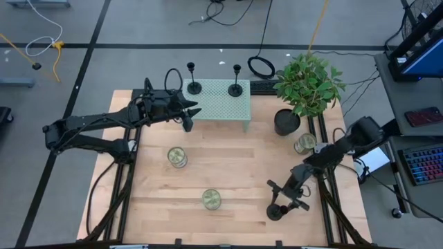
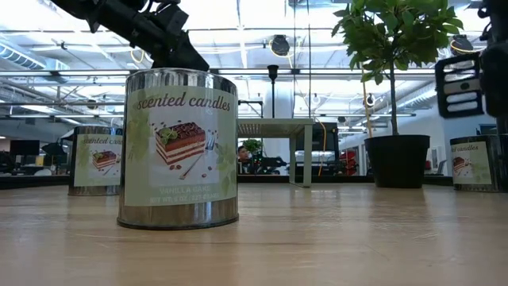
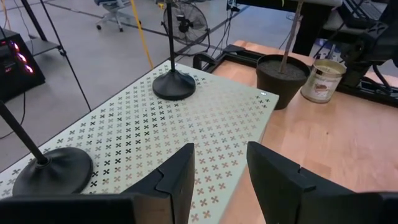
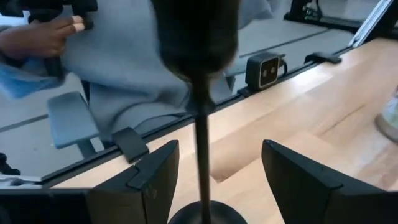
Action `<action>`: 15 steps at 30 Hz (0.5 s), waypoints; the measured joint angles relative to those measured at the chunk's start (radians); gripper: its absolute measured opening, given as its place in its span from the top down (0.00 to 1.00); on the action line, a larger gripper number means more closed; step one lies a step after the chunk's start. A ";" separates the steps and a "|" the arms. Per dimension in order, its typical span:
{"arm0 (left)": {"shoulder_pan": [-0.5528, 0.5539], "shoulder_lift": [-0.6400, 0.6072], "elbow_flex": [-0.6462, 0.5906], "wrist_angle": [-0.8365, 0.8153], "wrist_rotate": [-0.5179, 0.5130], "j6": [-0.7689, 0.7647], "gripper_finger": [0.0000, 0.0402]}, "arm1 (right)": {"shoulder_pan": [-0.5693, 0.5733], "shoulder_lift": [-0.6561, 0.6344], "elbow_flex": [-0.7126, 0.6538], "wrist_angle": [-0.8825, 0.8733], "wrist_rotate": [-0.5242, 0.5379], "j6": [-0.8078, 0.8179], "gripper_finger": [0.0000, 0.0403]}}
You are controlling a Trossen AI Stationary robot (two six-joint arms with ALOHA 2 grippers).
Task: Pick & Place candle stick holders
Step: Put the candle holder on the shelf
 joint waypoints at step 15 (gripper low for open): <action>0.000 0.000 0.000 0.001 0.000 0.055 0.62 | -0.003 0.100 0.027 0.011 -0.050 -0.028 0.91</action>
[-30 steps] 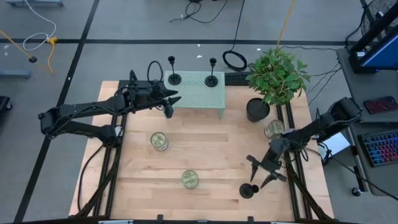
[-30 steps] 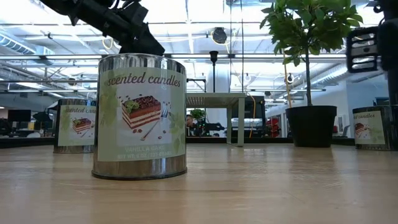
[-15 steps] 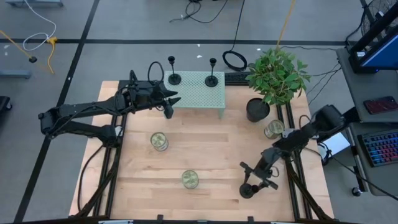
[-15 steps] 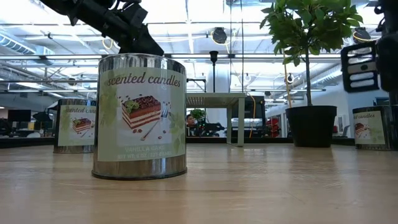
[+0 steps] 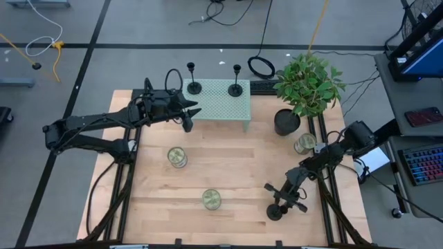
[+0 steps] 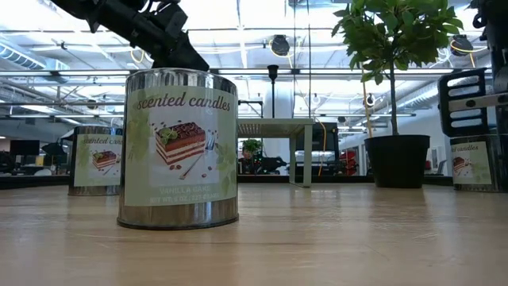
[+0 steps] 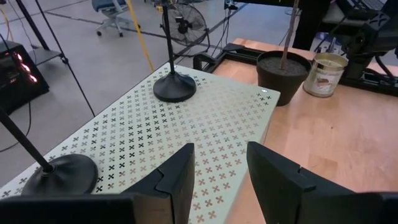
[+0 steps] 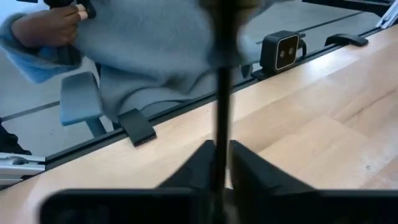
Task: Pick & Place candle stick holders
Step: Put the candle holder on the shelf
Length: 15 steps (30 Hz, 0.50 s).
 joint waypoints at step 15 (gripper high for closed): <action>0.000 0.000 0.000 0.001 0.050 -0.038 0.62 | -0.220 0.000 0.104 0.285 0.551 -0.126 0.98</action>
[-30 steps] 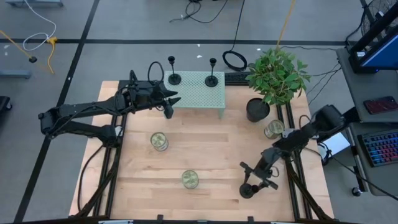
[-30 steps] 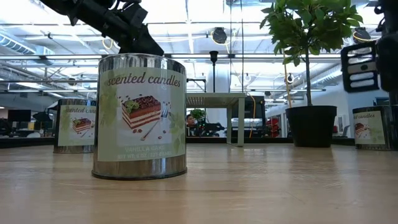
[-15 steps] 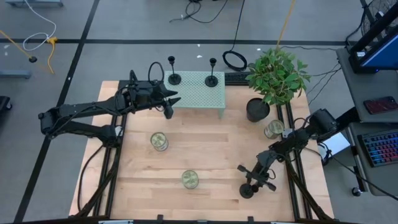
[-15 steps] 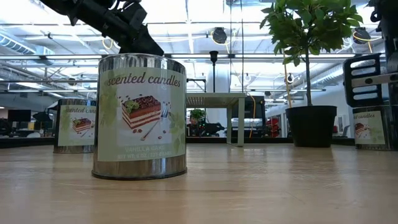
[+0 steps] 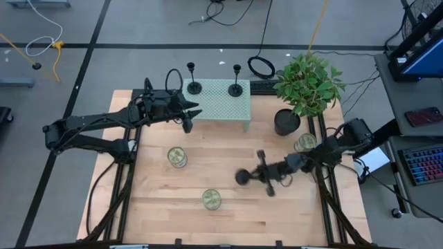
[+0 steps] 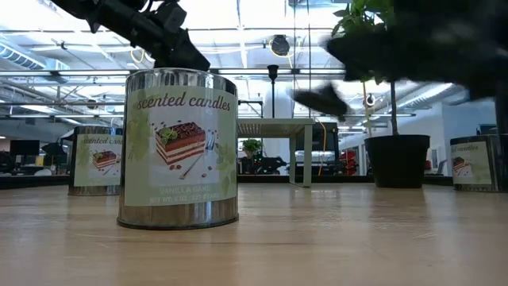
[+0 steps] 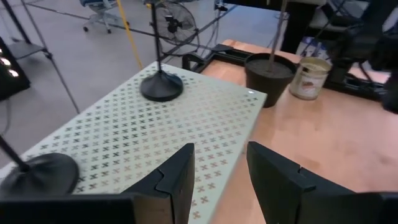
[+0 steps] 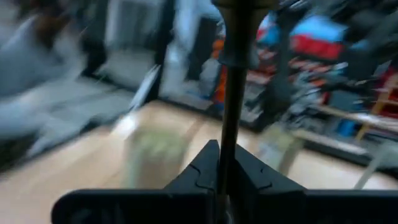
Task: Pick & Place candle stick holders
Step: Put the candle holder on the shelf
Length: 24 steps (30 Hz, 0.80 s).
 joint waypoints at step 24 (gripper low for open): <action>-0.041 -0.136 0.000 0.037 0.011 0.079 0.62 | -0.425 0.082 0.653 -0.564 0.314 0.134 0.98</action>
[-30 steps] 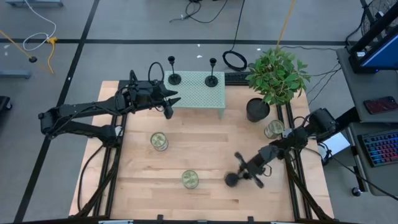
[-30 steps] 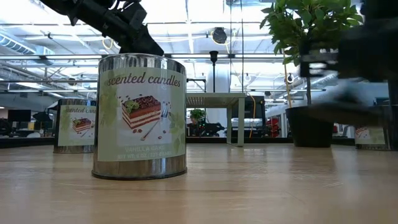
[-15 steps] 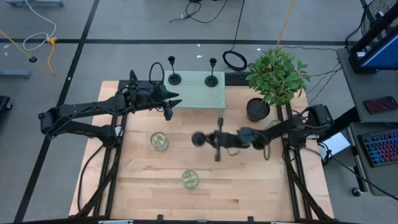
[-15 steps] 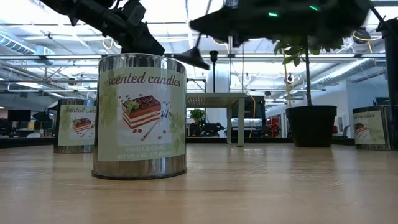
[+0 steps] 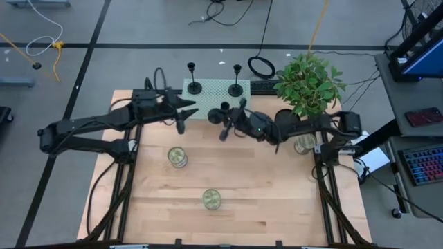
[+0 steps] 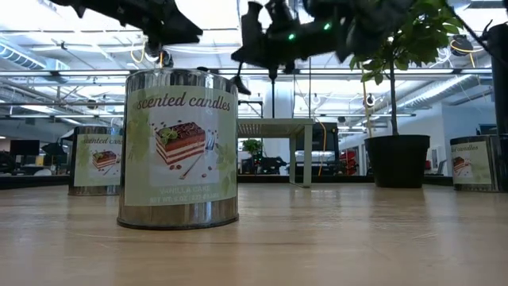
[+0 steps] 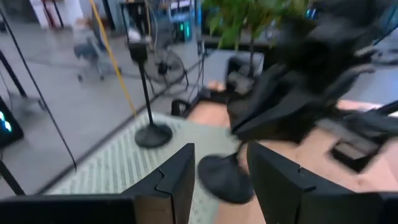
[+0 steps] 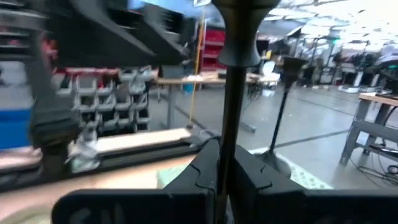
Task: Pick & Place candle stick holders
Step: Put the candle holder on the shelf
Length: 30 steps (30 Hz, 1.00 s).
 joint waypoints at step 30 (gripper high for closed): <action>-0.010 -0.072 0.000 -0.009 0.000 0.052 0.62 | -0.210 0.247 0.328 -0.170 0.158 -0.014 0.98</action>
